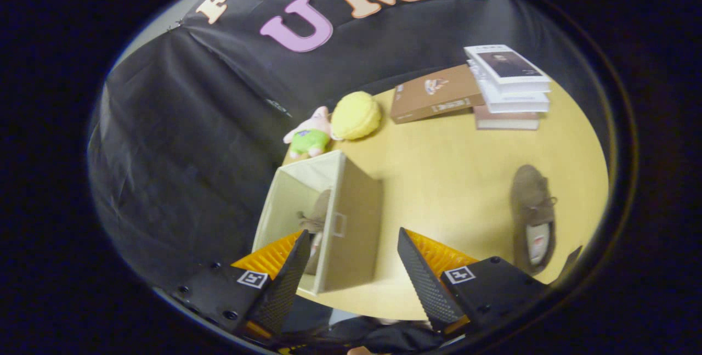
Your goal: Open the storage box then place both shoes into the box .Put the left shoe in first, then the right shoe, with the right side of both shoes facing outward in a uniform manner.
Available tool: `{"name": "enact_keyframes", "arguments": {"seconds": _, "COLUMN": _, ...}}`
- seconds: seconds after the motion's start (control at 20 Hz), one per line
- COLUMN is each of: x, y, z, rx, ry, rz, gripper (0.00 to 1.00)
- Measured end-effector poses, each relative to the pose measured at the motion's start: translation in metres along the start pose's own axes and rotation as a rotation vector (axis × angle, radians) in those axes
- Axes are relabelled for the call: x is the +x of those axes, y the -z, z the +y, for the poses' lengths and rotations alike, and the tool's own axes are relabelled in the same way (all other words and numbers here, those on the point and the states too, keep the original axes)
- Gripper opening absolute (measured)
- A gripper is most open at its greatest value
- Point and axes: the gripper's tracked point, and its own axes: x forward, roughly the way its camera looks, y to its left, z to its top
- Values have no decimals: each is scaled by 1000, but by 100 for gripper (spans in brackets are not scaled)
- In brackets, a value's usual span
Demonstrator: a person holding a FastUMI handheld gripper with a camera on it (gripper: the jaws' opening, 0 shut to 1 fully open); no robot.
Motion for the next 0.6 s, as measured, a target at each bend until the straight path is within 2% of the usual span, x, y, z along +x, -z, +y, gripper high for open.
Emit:
{"name": "enact_keyframes", "arguments": {"seconds": 0.4, "x": -37, "y": 10, "z": -191, "rx": 30, "ry": 288, "rz": 64, "gripper": 99}}
{"name": "enact_keyframes", "arguments": {"seconds": 0.6, "x": -32, "y": 17, "z": -258, "rx": 42, "ry": 385, "rz": 123, "gripper": 88}}
